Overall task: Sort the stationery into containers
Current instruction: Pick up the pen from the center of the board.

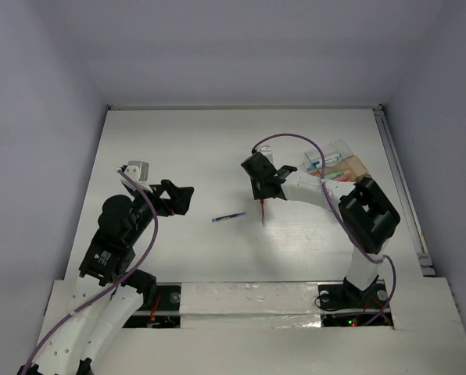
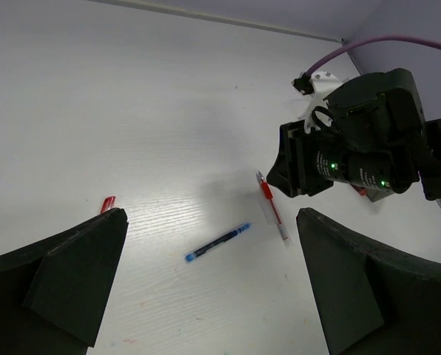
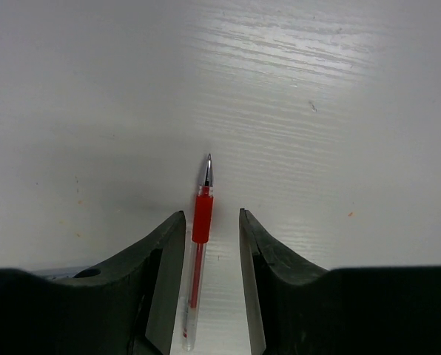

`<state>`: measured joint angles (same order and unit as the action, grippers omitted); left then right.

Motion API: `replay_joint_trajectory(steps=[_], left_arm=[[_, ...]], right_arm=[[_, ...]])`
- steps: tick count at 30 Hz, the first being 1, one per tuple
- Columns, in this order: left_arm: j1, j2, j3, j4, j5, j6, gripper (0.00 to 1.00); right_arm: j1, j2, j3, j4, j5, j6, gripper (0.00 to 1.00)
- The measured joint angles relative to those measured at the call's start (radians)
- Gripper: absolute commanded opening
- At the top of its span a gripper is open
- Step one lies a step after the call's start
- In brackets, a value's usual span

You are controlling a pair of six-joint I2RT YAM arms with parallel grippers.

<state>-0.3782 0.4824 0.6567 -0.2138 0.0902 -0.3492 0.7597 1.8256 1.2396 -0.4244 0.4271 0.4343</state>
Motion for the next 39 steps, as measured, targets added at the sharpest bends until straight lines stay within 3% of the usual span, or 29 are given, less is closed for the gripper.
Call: replay_joint_trajectory(steps=[7,25,39], left_arm=[[0.000,0.000,0.000,0.000,0.014,0.000,0.98],[0.002,0.013,0.000,0.000,0.023,0.000,0.99],[0.007,0.026,0.000,0.002,0.042,0.000,0.99]], right_arm=[[-0.018,0.008,0.000,0.006,-0.024,0.007,0.32],[-0.040,0.066,0.000,0.044,-0.086,0.012,0.30],[-0.050,0.085,0.001,0.051,-0.096,0.014,0.23]])
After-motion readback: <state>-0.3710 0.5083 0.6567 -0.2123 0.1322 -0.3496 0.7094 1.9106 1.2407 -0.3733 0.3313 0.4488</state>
